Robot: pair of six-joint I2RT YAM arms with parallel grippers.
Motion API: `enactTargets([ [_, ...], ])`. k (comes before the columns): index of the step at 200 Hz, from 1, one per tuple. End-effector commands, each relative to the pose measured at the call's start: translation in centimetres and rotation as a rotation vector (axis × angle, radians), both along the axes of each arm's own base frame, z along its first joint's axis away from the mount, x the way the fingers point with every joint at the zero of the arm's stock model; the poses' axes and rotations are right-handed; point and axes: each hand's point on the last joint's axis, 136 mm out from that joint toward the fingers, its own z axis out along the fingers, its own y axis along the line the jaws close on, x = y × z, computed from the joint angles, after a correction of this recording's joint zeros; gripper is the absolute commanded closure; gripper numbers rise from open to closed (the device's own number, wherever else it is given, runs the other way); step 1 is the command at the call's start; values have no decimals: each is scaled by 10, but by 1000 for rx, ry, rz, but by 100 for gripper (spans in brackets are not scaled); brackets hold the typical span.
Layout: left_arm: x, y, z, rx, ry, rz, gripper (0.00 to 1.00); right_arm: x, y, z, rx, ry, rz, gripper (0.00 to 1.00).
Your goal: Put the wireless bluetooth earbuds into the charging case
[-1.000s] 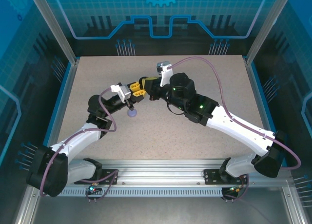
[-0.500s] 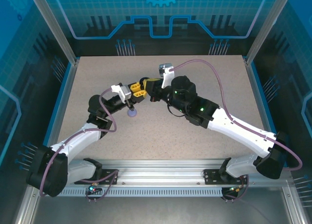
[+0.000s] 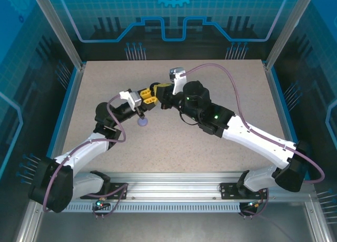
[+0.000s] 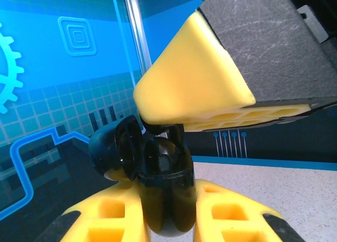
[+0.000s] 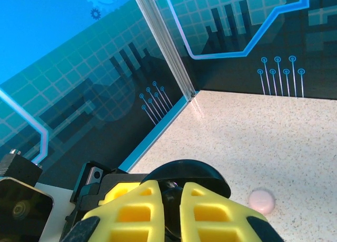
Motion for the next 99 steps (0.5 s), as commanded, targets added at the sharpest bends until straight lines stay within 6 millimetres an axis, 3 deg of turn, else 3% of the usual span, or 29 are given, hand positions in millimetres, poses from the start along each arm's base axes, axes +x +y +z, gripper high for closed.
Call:
enactTargets([
  [1, -13, -2, 33, -41, -105, -37, 100, -2, 12, -10, -55, 2, 66, 91],
  [53, -14, -3, 32, -39, -104, -45, 100, 1, -14, -1, -2, -27, -1, 91],
  [99, -23, -8, 26, -16, -113, -74, 100, -13, -3, 14, 35, -49, 140, 91],
])
